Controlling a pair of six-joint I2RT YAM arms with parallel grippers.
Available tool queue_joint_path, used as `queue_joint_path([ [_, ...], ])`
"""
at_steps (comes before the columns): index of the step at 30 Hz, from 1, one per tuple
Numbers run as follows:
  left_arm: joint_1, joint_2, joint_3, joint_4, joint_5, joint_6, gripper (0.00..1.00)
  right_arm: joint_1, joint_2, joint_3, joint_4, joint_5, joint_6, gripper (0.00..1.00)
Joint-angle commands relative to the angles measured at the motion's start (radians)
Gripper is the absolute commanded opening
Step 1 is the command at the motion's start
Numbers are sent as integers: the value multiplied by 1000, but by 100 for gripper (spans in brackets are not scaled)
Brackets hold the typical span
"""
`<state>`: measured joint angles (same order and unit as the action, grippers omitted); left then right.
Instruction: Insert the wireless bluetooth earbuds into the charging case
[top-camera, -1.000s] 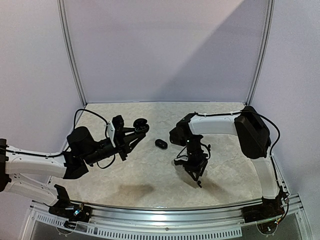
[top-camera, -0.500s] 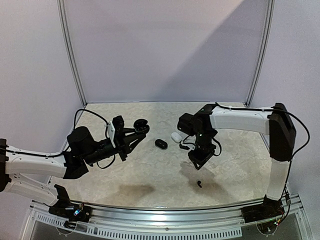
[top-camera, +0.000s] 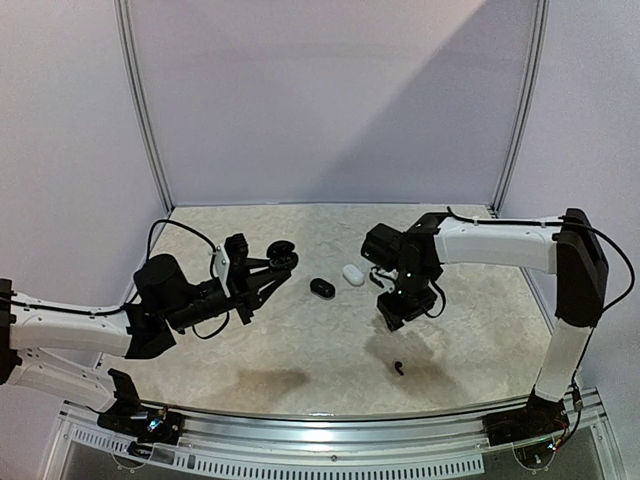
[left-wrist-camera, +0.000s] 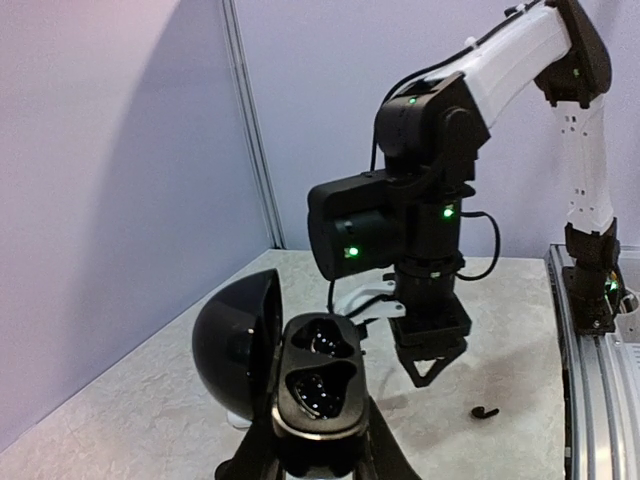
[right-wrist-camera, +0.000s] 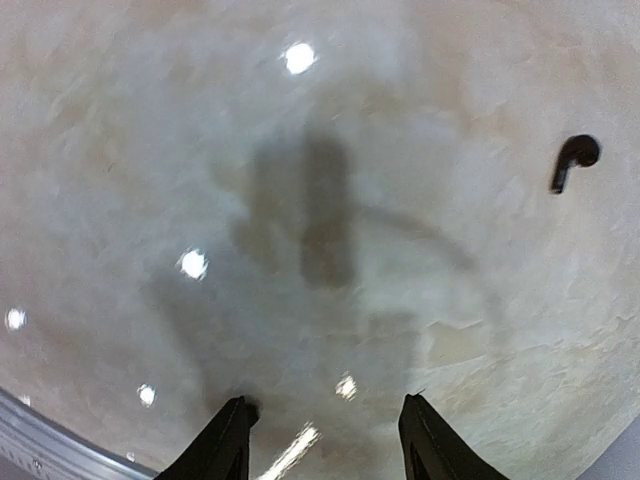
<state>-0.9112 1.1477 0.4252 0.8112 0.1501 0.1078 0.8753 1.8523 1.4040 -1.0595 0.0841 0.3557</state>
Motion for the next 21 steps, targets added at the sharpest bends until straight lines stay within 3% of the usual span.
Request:
queue_joint_path([
  [1, 9, -33, -17, -19, 4, 5, 0, -90, 46, 42, 63, 120, 26, 52],
  [9, 9, -26, -22, -7, 2, 6, 0, -250, 72, 66, 191, 127, -78, 52],
  [21, 9, -22, -22, -11, -6, 7, 0, -387, 269, 236, 111, 28, -157, 47],
])
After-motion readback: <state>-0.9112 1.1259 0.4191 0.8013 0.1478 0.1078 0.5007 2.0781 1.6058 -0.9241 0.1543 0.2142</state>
